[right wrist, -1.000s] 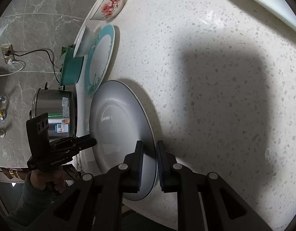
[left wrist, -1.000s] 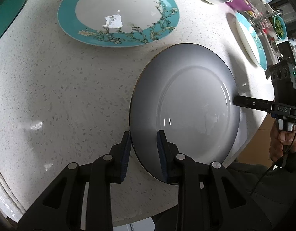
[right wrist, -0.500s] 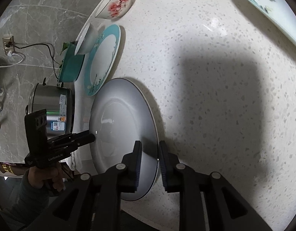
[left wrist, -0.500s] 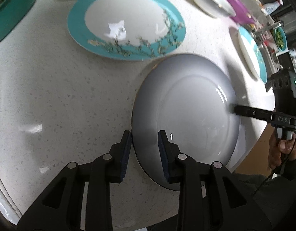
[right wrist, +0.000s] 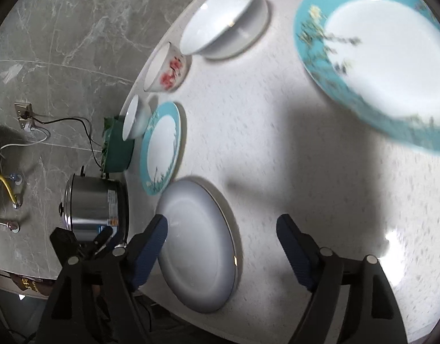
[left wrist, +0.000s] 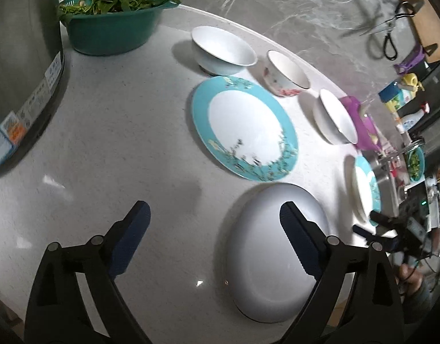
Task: Organize plates and bowls
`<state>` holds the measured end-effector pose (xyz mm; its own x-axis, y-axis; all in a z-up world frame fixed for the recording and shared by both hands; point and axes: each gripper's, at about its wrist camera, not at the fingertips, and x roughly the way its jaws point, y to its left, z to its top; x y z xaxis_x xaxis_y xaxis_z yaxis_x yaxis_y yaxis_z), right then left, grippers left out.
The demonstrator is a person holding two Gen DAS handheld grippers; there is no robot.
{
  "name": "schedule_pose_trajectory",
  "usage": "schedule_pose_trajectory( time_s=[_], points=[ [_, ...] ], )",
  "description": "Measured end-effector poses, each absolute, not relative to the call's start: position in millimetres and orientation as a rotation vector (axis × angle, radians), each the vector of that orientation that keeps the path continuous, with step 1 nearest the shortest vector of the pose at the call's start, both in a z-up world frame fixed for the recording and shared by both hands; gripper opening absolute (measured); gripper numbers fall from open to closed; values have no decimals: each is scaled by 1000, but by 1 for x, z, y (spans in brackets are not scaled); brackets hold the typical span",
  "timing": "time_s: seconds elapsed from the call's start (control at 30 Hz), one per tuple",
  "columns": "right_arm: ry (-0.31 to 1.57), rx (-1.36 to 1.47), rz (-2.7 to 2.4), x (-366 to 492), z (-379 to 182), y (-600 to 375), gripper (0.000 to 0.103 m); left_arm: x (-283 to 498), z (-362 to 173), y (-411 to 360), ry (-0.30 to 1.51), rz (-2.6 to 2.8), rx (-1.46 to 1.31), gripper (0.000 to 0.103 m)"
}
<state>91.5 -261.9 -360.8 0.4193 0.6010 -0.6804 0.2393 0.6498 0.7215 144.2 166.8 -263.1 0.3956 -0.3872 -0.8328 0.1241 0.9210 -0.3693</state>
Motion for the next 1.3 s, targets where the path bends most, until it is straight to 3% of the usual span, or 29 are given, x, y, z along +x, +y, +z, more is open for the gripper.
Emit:
schedule_pose_trajectory(
  time_s=[0.37, 0.67, 0.9, 1.03, 1.07, 1.17, 1.23, 1.3],
  points=[
    [1168, 687, 450, 207, -349, -188, 82, 239, -273, 153, 1101, -446, -304, 93],
    [1155, 698, 570, 258, -374, -180, 81, 314, -307, 141, 1223, -579, -327, 91],
    [1222, 673, 598, 271, -394, -176, 76, 334, -328, 135, 1313, -563, -272, 90],
    [1259, 664, 622, 280, -401, -168, 65, 343, -330, 132, 1314, -558, -269, 90],
    [1264, 667, 625, 281, -401, -167, 64, 344, -330, 132, 1313, -558, -265, 87],
    [1276, 636, 639, 284, -401, -159, 59, 344, -332, 127, 1330, -560, -230, 50],
    [1283, 629, 637, 284, -401, -159, 56, 344, -331, 128, 1328, -539, -212, 43],
    [1289, 609, 614, 284, -400, -160, 49, 343, -331, 129, 1329, -507, -194, 28]
  ],
)
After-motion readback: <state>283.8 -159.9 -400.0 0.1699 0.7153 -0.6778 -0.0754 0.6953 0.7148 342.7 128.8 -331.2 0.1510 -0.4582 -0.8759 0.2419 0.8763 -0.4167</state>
